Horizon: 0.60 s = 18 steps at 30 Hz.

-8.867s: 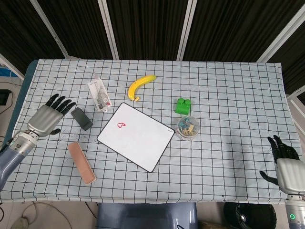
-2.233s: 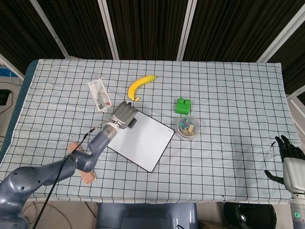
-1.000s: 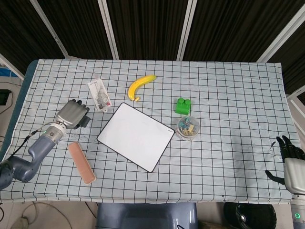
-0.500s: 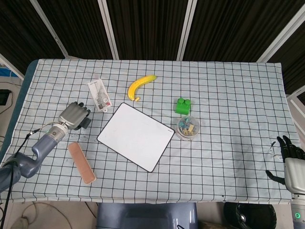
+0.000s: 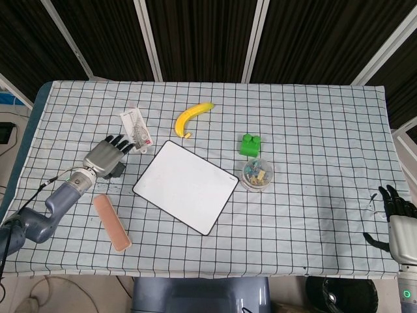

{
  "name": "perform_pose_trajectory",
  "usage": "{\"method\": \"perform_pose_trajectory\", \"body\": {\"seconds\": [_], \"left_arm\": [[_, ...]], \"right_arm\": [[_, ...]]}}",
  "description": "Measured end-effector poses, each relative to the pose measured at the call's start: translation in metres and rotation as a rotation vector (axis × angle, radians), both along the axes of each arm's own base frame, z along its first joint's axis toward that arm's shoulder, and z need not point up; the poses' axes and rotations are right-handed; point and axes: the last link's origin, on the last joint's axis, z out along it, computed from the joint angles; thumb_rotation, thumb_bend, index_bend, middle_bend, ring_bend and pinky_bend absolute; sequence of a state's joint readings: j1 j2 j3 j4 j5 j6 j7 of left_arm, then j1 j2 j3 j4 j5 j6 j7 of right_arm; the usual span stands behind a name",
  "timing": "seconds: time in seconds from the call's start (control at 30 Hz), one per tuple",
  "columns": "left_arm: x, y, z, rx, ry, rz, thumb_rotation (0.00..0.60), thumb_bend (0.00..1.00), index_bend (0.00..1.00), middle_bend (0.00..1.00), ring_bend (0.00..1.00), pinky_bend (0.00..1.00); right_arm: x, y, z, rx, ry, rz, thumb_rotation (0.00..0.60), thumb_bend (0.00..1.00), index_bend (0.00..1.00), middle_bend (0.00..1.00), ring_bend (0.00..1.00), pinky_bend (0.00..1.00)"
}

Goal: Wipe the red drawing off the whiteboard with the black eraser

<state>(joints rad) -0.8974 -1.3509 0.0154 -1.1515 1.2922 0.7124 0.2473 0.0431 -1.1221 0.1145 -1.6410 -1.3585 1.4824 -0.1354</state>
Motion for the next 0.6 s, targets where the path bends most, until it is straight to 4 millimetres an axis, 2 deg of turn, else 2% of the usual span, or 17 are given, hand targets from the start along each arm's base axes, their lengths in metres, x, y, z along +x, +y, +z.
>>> {"method": "perform_pose_trajectory", "body": {"seconds": [0.17,0.33,0.47,0.6], "left_arm": [[0.023,-0.018,0.019,0.036,-0.089,-0.011,0.6,0.13,0.05,0.1,0.0,0.14],[0.038,-0.053,0.05,0.132,-0.145,-0.026,0.6,0.13,0.04,0.09,0.0,0.13],[0.029,-0.087,0.081,0.235,-0.151,0.007,0.6,0.12,0.02,0.07,0.0,0.12],[0.004,-0.124,0.105,0.305,-0.161,0.087,0.6,0.12,0.02,0.06,0.0,0.11]], "right_arm": [[0.001,-0.001,0.0,0.002,0.005,0.006,0.6,0.03,0.0,0.08,0.17,0.18],[0.002,-0.001,-0.001,0.004,0.014,0.016,0.6,0.03,0.0,0.08,0.17,0.18],[0.002,-0.001,-0.001,0.004,0.016,0.02,0.6,0.03,0.0,0.08,0.17,0.18],[0.003,0.0,0.0,-0.001,0.019,0.022,0.6,0.03,0.0,0.08,0.17,0.18]]}}
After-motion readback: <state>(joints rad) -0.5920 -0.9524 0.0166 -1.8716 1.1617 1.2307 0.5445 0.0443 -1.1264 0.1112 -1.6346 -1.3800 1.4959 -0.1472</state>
